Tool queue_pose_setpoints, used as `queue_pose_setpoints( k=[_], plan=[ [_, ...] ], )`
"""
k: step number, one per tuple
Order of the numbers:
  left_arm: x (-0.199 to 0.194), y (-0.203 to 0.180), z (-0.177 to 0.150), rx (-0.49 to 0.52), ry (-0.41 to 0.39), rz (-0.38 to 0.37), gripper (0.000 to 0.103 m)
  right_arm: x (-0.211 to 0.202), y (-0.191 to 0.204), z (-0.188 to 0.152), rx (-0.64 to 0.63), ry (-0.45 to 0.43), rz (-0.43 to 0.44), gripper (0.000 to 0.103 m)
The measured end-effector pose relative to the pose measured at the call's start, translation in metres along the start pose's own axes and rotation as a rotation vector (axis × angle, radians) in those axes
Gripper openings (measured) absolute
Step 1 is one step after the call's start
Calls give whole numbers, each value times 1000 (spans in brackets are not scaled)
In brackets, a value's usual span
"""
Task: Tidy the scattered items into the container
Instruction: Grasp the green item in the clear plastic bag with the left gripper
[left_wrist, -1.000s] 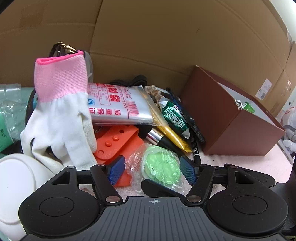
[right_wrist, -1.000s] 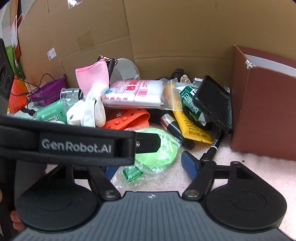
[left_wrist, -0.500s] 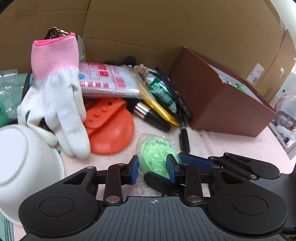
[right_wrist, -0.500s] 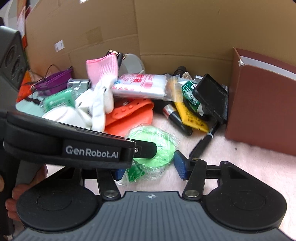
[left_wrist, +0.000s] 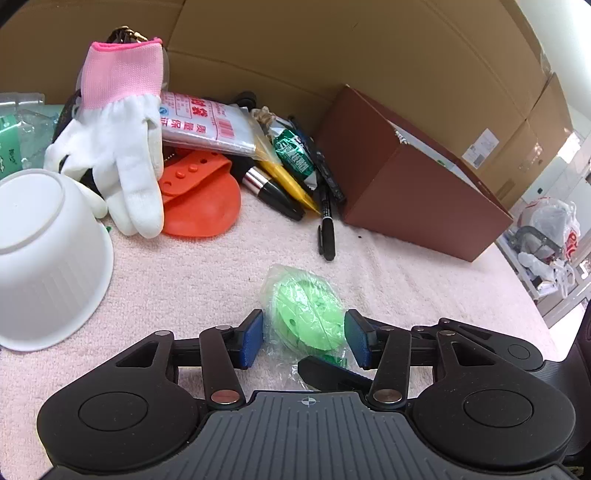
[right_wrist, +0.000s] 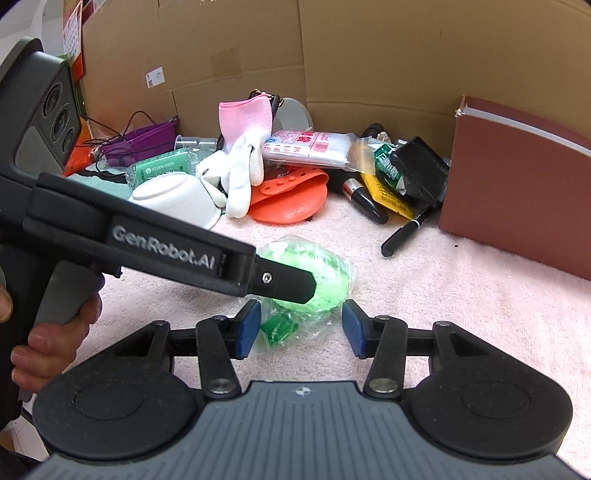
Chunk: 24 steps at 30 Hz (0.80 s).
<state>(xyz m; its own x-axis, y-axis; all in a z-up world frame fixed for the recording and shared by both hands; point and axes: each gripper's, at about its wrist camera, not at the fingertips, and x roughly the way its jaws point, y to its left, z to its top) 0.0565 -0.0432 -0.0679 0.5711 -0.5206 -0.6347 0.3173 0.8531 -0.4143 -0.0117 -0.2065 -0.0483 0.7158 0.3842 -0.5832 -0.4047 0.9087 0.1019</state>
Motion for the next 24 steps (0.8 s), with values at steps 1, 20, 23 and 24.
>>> queue_pose_setpoints(
  k=[1, 20, 23, 24],
  plan=[
    [1, -1, 1, 7, 0, 4, 66, 1, 0, 1, 4, -3, -5, 56],
    [12, -6, 8, 154, 34, 30, 55, 16, -2, 5, 14, -25, -28, 62],
    [12, -9, 8, 152, 37, 28, 48, 13, 1, 4, 11, -25, -30, 62],
    [11, -10, 7, 151, 37, 23, 46, 12, 2, 4, 14, -25, -27, 62]
  ],
)
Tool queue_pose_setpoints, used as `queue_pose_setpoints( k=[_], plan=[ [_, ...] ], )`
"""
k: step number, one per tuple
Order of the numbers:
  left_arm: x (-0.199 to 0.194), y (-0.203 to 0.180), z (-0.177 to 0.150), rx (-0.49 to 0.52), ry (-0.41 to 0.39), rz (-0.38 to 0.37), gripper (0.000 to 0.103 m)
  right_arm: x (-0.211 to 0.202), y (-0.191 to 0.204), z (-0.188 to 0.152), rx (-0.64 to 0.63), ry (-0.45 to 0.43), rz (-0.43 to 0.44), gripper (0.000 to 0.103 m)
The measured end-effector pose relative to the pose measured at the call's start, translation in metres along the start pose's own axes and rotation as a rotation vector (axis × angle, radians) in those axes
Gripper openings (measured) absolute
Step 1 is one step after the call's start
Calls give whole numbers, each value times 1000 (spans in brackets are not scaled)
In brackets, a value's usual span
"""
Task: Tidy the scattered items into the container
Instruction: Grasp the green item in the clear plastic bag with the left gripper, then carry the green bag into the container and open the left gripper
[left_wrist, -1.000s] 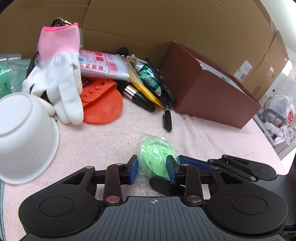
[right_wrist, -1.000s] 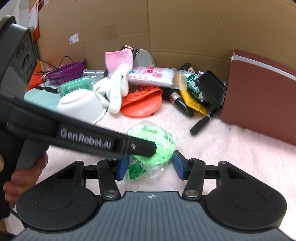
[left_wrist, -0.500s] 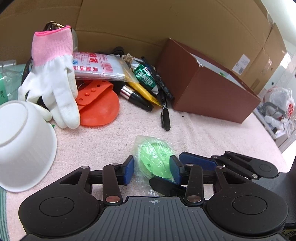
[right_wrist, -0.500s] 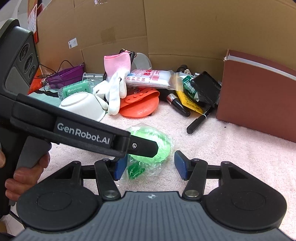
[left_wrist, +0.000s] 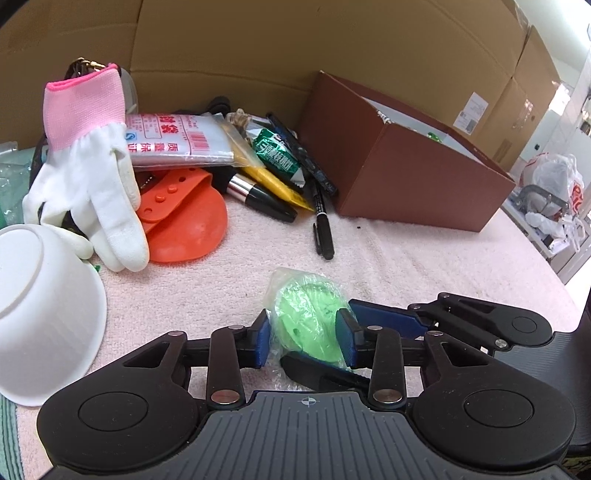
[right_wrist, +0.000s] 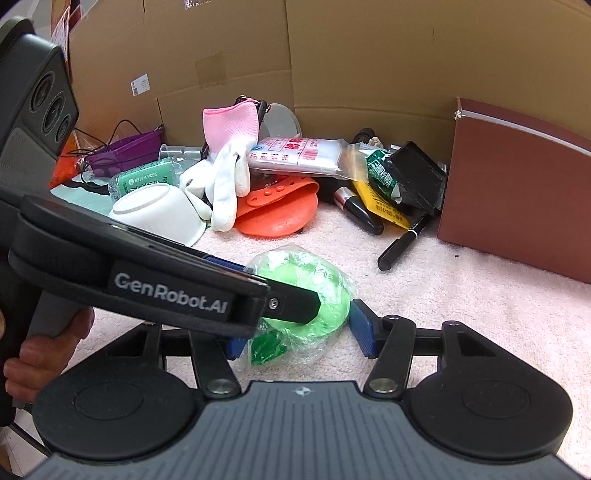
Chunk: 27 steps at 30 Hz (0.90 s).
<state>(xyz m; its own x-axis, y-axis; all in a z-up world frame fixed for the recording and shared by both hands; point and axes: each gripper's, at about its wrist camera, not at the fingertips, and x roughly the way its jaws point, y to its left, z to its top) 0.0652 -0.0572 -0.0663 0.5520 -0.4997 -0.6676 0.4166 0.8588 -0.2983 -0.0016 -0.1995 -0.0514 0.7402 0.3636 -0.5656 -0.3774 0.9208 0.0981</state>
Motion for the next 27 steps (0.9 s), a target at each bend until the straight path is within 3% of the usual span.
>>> queue_pose_setpoints(
  k=[2, 13, 27],
  plan=[
    [-1, -2, -1, -5, 3, -20, 41, -4, -2, 0, 13, -2, 7, 62],
    [-17, -36, 15, 45, -49, -67, 42, -39, -13, 8, 26, -71, -7, 62],
    [-11, -128, 92, 207, -150, -163, 45, -102, -73, 51, 28, -260, -138, 62]
  ],
)
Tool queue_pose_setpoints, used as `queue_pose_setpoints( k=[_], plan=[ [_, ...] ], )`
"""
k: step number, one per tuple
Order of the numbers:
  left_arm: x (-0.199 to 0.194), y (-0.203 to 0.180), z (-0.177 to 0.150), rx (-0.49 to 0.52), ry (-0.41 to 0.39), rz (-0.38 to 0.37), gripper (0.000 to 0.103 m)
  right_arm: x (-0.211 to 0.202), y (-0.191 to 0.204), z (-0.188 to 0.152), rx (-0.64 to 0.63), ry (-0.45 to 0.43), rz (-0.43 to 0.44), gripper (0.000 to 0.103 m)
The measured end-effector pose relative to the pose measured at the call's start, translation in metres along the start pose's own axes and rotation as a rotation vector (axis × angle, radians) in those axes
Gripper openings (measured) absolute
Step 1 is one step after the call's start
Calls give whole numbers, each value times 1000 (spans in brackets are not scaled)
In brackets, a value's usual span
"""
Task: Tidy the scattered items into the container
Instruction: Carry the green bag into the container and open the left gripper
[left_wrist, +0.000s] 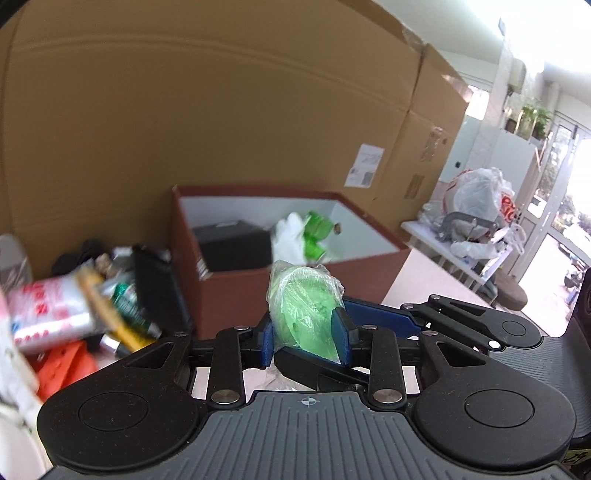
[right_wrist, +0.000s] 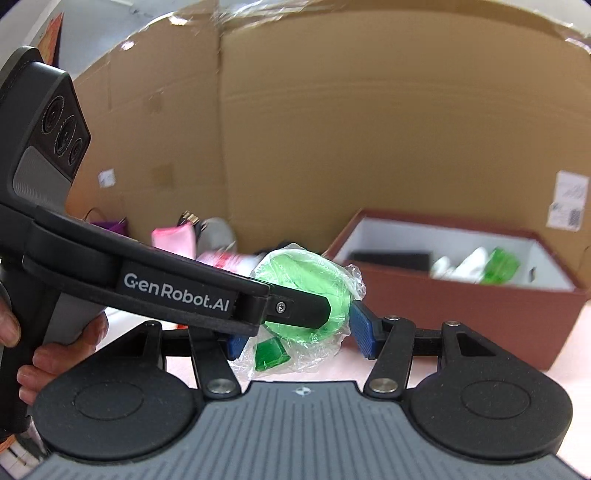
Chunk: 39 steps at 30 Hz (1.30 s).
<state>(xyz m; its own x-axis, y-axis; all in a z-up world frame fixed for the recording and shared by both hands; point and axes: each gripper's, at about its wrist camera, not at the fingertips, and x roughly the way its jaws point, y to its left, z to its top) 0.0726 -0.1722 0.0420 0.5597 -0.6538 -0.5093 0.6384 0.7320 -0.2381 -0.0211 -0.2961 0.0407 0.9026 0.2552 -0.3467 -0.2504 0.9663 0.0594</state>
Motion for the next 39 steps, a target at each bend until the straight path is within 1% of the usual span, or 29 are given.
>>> queue_pose_setpoints(
  k=[6, 8, 12, 17, 24, 30, 34, 39],
  plan=[
    [30, -24, 38, 44, -23, -35, 47, -5, -35, 24, -4, -52, -65, 62],
    [46, -29, 48, 45, -25, -47, 48, -4, -50, 31, -8, -51, -77, 62],
    [80, -36, 66, 31, -7, -81, 49, 3, -81, 38, 26, -41, -111, 62],
    [122, -42, 81, 19, 19, -105, 49, 12, -112, 40, 30, -29, -158, 62],
    [179, -43, 88, -7, 59, -119, 50, 33, -152, 33, 52, 10, -188, 62],
    [218, -44, 85, -8, 97, -122, 49, 52, -178, 26, 24, 65, -209, 63],
    [236, -38, 82, -33, 125, -122, 49, 65, -191, 20, 20, 100, -207, 63],
    [248, -35, 80, -34, 139, -117, 50, 76, -197, 15, 7, 120, -212, 63]
  ],
)
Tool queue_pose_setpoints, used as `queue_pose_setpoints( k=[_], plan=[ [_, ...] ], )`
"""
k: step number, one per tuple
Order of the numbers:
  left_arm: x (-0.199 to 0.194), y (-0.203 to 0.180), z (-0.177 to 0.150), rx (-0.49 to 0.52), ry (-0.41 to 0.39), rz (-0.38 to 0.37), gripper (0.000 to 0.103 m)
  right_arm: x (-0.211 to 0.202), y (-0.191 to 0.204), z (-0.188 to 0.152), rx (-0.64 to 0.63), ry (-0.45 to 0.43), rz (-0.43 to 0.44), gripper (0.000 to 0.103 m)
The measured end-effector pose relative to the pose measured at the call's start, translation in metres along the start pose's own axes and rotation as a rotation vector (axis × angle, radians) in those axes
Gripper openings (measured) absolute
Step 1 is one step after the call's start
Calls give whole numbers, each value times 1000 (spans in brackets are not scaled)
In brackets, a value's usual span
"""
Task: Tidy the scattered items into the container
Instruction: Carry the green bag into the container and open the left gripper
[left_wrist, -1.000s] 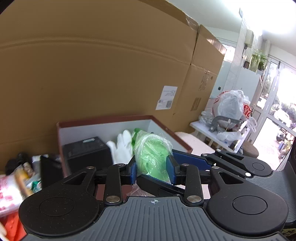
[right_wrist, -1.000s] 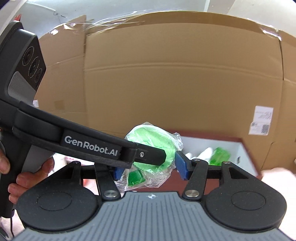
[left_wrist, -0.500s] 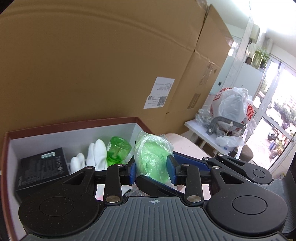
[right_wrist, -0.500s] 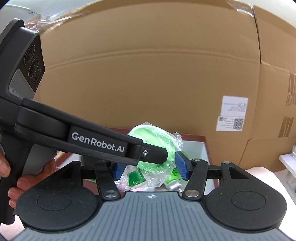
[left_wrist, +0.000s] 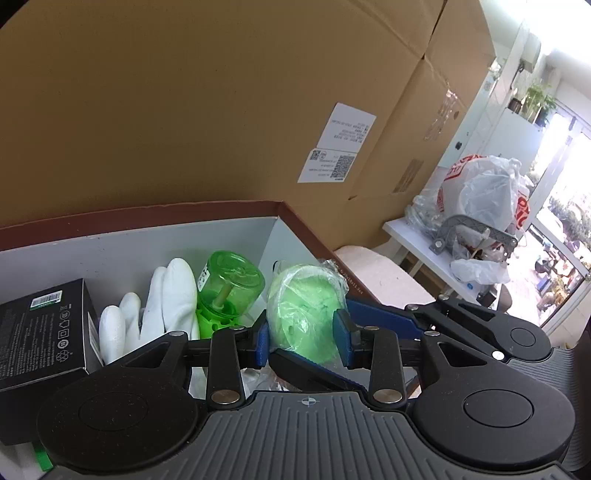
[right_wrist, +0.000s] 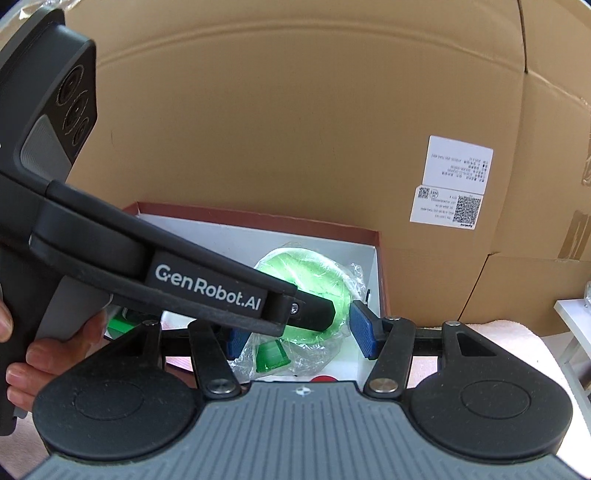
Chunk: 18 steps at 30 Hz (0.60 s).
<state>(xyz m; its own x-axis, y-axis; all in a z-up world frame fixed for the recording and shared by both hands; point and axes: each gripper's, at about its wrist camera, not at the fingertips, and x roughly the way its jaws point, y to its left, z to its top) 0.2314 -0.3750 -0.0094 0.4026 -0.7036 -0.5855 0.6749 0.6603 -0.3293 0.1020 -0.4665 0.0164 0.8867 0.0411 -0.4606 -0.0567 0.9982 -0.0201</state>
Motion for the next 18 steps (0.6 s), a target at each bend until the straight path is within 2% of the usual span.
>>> queue_pose_setpoints(
  k=[2, 4, 6, 8, 12, 14, 18],
  plan=[
    [4, 2, 0, -7, 14, -10, 50, 2, 0, 0, -14, -7, -6, 62],
    [5, 4, 0, -21, 18, -19, 56, 3, -1, 1, -14, -17, -19, 63],
    [2, 5, -1, -32, 7, -11, 84, 3, -2, 2, -16, -24, -30, 69],
    [-5, 5, -2, -41, -35, 19, 95, 2, -2, 1, -17, -38, -24, 76],
    [-20, 4, -1, -15, -80, 53, 103, -3, 4, 1, -42, -65, -37, 84],
    [-26, 4, -1, -6, -81, 61, 103, -3, 8, 1, -51, -80, -69, 95],
    [-35, 1, -5, 17, -65, 69, 103, -6, 7, 3, -35, -98, -86, 100]
  ],
)
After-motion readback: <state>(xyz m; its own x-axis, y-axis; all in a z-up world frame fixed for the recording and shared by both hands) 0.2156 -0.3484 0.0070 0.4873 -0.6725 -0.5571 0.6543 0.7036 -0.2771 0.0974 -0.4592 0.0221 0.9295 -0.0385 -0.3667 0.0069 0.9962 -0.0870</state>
